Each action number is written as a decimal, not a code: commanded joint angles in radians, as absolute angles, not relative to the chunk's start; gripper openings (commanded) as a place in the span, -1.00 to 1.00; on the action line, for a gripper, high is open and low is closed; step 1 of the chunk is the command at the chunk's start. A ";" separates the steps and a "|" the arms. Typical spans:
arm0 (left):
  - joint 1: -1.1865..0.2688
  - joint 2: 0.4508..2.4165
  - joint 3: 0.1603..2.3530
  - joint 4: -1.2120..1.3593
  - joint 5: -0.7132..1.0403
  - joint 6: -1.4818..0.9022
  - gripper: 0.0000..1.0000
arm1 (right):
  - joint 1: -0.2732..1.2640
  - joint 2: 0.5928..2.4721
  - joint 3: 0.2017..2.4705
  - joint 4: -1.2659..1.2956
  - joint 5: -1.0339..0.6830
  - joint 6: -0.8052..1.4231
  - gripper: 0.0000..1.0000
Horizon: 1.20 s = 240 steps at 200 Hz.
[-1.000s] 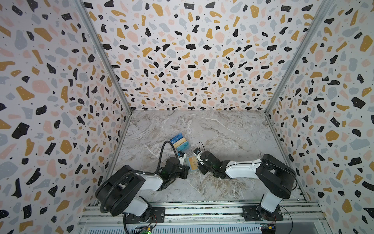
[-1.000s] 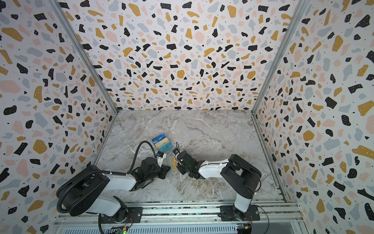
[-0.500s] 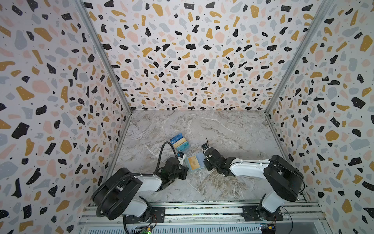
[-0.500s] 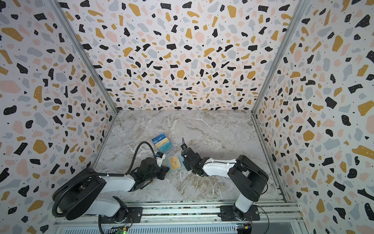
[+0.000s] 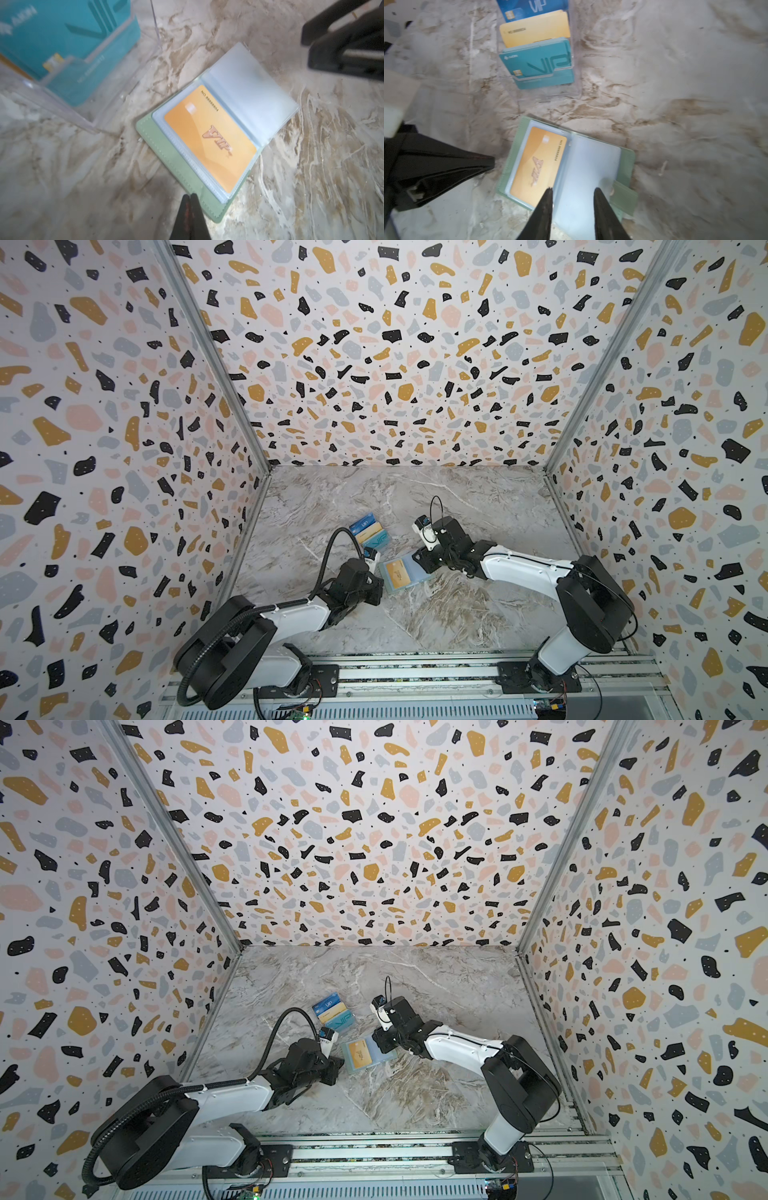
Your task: Take the credit cards out of the card holder
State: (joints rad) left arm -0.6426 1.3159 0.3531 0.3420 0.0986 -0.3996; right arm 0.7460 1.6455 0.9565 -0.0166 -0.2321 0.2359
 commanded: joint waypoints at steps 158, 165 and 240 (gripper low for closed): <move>-0.646 1.468 0.453 0.324 0.052 -0.317 -1.00 | 0.737 1.873 1.030 0.017 -0.511 0.330 -0.30; -0.646 1.468 0.449 0.322 0.048 -0.319 -1.00 | 0.734 1.879 1.035 0.014 -0.519 0.334 -0.30; -0.646 1.462 0.405 0.331 0.040 -0.335 -1.00 | 0.719 1.921 1.073 -0.004 -0.609 0.354 -0.36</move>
State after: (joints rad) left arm -0.6426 1.4628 0.4332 0.3302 0.0574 -0.3305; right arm 0.7181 1.9045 1.0389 0.0311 -0.5560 0.3431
